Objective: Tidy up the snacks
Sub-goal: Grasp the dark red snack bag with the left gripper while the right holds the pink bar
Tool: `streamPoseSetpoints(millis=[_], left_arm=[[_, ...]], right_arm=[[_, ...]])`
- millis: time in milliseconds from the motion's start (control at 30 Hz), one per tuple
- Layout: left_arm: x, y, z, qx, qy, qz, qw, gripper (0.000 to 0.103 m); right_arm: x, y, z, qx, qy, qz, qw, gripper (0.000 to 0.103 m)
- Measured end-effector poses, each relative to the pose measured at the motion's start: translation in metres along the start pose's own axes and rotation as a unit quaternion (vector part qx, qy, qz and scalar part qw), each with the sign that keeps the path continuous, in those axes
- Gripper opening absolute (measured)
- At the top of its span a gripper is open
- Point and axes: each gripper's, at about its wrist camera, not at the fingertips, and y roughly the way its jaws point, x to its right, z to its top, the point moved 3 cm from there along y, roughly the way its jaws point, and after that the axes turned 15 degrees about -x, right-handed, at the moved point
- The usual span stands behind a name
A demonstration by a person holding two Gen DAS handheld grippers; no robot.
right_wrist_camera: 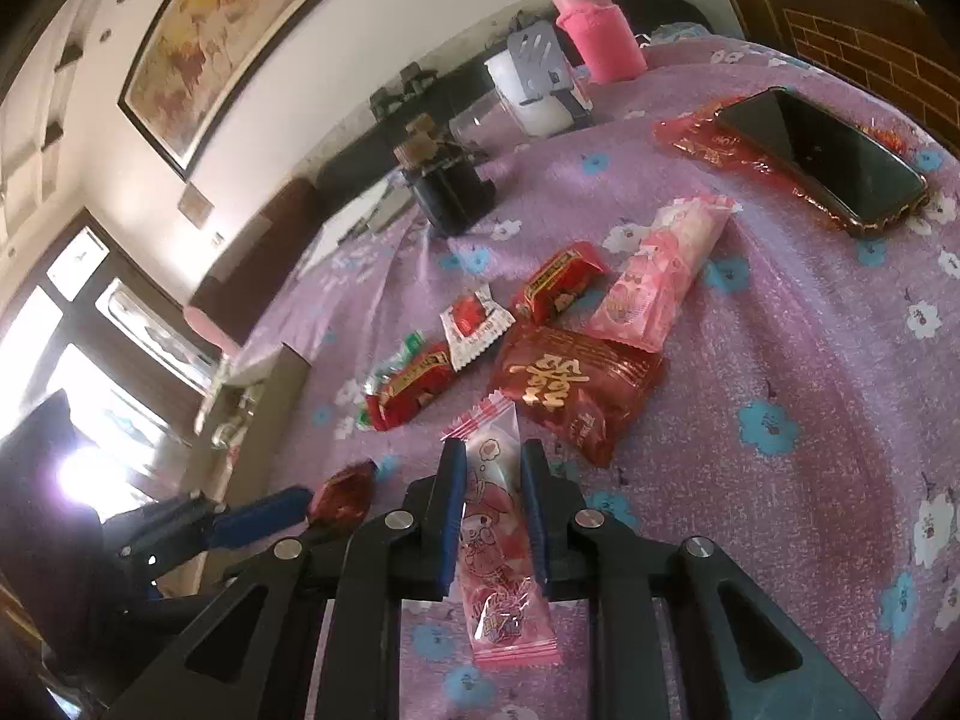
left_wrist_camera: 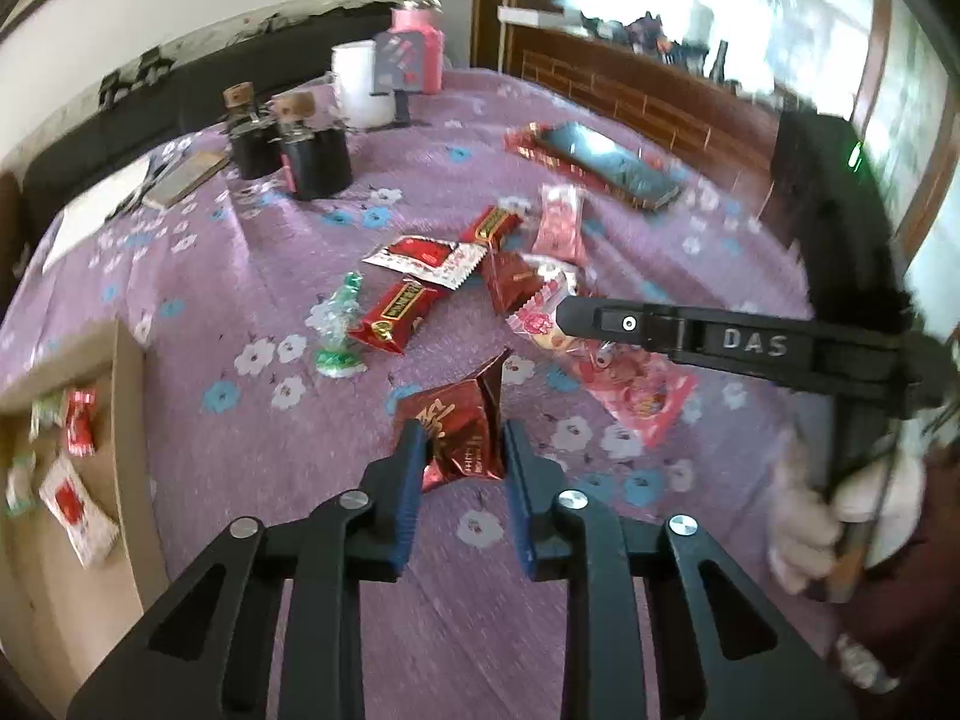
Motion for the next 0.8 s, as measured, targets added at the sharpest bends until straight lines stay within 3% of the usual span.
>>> streamPoseSetpoints(millis=[67,100,133,300,400,500,567,633,733,800], left_arm=[[-0.008,-0.012,-0.006,0.014,-0.02,-0.025,0.9994,0.02],[-0.011,-0.016,-0.008,0.019,-0.026,-0.032,0.9989,0.015],[-0.015,-0.022,-0.01,0.026,-0.034,-0.043,0.9982,0.004],[-0.038,-0.047,-0.027,0.054,-0.073,-0.084,0.9923,0.004],[-0.049,-0.05,-0.035,0.066,-0.091,-0.078,0.9906,0.005],[-0.048,-0.042,-0.041,0.049,-0.086,-0.076,0.9921,0.017],[-0.041,-0.033,-0.045,0.035,-0.075,-0.063,0.9946,0.033],[-0.032,-0.025,-0.049,0.022,-0.064,-0.065,0.9956,0.039],[-0.019,-0.018,-0.052,0.01,-0.056,-0.07,0.9959,0.04],[-0.008,-0.014,-0.054,0.006,-0.049,-0.063,0.9968,0.048]], right_arm=[[0.001,-0.003,0.0,0.005,0.003,0.009,1.0,0.02],[0.001,-0.004,0.001,0.008,0.003,0.012,1.0,0.02],[0.0,-0.005,0.001,0.009,0.003,0.018,1.0,0.02],[0.004,-0.004,0.001,-0.003,0.02,0.08,0.997,0.019],[0.007,-0.001,0.001,-0.011,0.032,0.093,0.995,0.021],[0.008,-0.001,0.001,-0.011,0.037,0.078,0.996,0.024],[0.007,-0.001,0.002,-0.008,0.036,0.068,0.997,0.033],[0.005,-0.001,0.001,-0.005,0.032,0.05,0.998,0.046],[-0.001,0.002,0.0,-0.01,0.017,0.037,0.999,0.047],[-0.006,0.007,-0.002,-0.018,0.006,0.022,1.0,0.047]])
